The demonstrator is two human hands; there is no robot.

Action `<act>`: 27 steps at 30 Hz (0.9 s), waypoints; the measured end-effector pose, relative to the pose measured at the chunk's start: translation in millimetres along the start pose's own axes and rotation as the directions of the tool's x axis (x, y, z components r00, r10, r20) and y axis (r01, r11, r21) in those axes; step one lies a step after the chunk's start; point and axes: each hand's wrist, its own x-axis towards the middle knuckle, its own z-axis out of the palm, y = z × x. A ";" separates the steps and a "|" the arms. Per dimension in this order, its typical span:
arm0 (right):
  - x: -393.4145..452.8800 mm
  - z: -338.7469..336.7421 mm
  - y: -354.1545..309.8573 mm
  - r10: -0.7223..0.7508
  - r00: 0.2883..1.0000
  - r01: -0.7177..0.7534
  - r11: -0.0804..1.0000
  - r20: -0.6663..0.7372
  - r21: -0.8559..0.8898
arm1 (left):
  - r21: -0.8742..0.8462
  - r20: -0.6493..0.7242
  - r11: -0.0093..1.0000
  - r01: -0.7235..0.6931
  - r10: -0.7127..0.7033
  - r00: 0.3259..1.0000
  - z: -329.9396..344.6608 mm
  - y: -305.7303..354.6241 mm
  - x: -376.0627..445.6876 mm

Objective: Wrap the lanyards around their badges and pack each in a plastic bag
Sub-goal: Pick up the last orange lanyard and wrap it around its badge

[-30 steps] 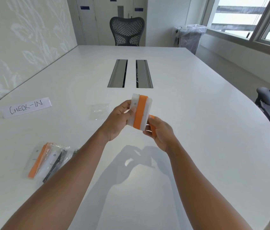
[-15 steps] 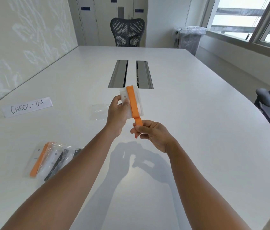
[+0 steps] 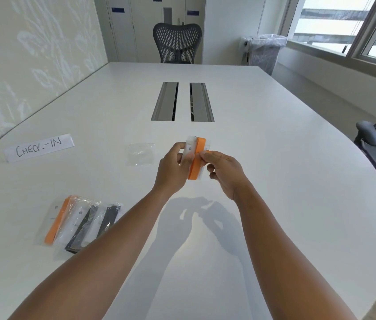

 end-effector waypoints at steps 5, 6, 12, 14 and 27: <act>5.9 0.6 14.5 0.007 0.987 -0.020 0.996 -0.160 -0.084 | -0.017 0.093 0.997 0.076 -0.074 0.993 7.9 -0.4 -4.1; 6.1 -0.2 18.0 0.001 0.984 -0.019 0.995 -0.179 -0.096 | -0.025 0.104 0.995 0.092 -0.089 0.991 10.4 -0.5 -4.6; -2.8 -14.1 29.6 -0.056 0.977 0.020 0.985 -0.206 -0.172 | -0.123 0.231 0.974 0.188 -0.157 0.960 33.9 -3.1 -10.7; -4.2 -26.0 35.2 -0.075 0.969 0.031 0.983 -0.236 -0.183 | -0.138 0.276 0.964 0.229 -0.184 0.943 44.5 -4.3 -12.4; -4.4 -93.1 63.4 -0.165 0.874 -0.027 0.923 -0.457 -0.385 | -0.128 0.449 0.930 0.345 -0.256 0.856 127.0 12.7 -17.6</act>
